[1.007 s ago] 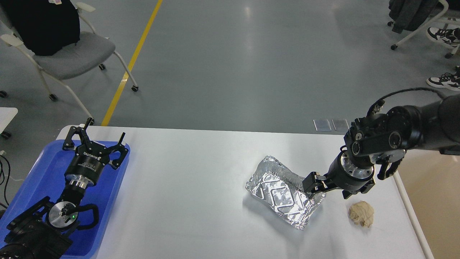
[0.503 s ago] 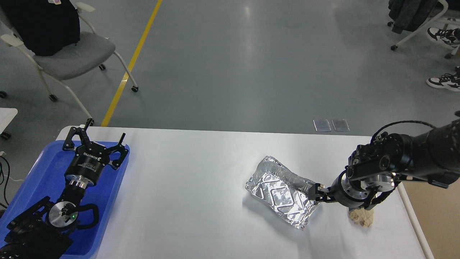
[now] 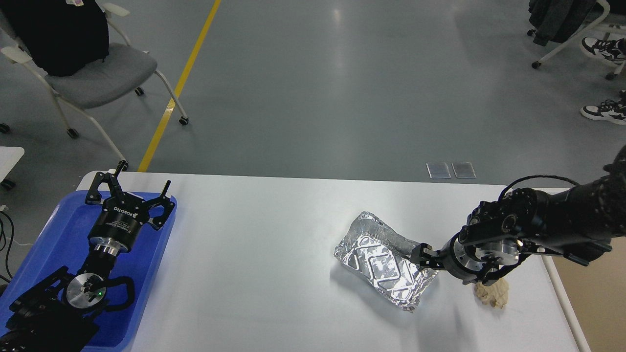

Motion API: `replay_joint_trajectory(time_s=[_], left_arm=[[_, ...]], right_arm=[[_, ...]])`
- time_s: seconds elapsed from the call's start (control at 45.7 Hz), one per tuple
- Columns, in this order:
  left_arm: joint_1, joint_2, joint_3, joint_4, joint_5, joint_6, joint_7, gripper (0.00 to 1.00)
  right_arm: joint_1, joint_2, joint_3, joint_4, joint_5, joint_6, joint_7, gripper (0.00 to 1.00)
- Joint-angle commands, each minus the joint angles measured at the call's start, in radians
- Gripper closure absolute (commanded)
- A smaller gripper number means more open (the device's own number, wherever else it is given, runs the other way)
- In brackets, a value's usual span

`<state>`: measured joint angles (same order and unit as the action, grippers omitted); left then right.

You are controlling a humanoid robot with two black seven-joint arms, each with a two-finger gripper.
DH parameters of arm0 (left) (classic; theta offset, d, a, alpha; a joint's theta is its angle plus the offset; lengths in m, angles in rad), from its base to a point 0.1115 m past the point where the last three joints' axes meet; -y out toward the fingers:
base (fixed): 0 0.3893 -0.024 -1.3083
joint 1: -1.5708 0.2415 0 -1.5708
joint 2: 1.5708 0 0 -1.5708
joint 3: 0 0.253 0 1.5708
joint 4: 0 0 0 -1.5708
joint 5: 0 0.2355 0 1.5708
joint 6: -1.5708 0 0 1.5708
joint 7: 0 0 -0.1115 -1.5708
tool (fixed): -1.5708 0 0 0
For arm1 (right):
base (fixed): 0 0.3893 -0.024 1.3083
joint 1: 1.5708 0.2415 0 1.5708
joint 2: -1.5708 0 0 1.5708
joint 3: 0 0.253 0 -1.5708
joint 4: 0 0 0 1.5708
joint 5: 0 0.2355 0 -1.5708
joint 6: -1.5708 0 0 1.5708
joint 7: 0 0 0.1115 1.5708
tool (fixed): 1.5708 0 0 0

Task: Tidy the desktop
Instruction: 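Close the right gripper on the foil tray's rim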

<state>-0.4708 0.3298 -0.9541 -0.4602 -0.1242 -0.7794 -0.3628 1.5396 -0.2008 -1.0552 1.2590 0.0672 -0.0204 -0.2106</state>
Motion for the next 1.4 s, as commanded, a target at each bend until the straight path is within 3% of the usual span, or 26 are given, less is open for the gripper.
replay_joint_trajectory(time_s=[0.0,0.285,0.416,0.744,0.854,0.941,1.007,1.379], left_arm=[[0.000,0.000,0.000,0.000,0.000,0.000,0.001,0.01],[0.000,0.000,0.000,0.000,0.000,0.000,0.001,0.01],[0.000,0.000,0.000,0.000,0.000,0.000,-0.001,0.01],[0.000,0.000,0.000,0.000,0.000,0.000,-0.001,0.01],[0.001,0.000,0.000,0.000,0.000,0.000,-0.001,0.01],[0.001,0.000,0.000,0.000,0.000,0.000,-0.001,0.01],[0.001,0.000,0.000,0.000,0.000,0.000,-0.001,0.01],[0.001,0.000,0.000,0.000,0.000,0.000,-0.001,0.01]], right_arm=[[-0.053,0.027,0.035,-0.046,0.006,-0.012,0.004,0.02],[-0.102,0.054,0.072,-0.104,-0.004,-0.016,0.011,0.03],[-0.125,0.061,0.073,-0.128,-0.013,-0.016,0.013,0.18],[-0.147,0.069,0.075,-0.138,-0.032,-0.018,0.014,0.29],[-0.147,0.069,0.075,-0.139,-0.033,-0.018,0.030,0.51],[-0.151,0.069,0.073,-0.139,-0.037,-0.018,0.031,0.82],[-0.154,0.069,0.072,-0.139,-0.040,-0.018,0.031,0.98],[-0.161,0.080,0.075,-0.139,-0.040,-0.059,0.031,1.00]])
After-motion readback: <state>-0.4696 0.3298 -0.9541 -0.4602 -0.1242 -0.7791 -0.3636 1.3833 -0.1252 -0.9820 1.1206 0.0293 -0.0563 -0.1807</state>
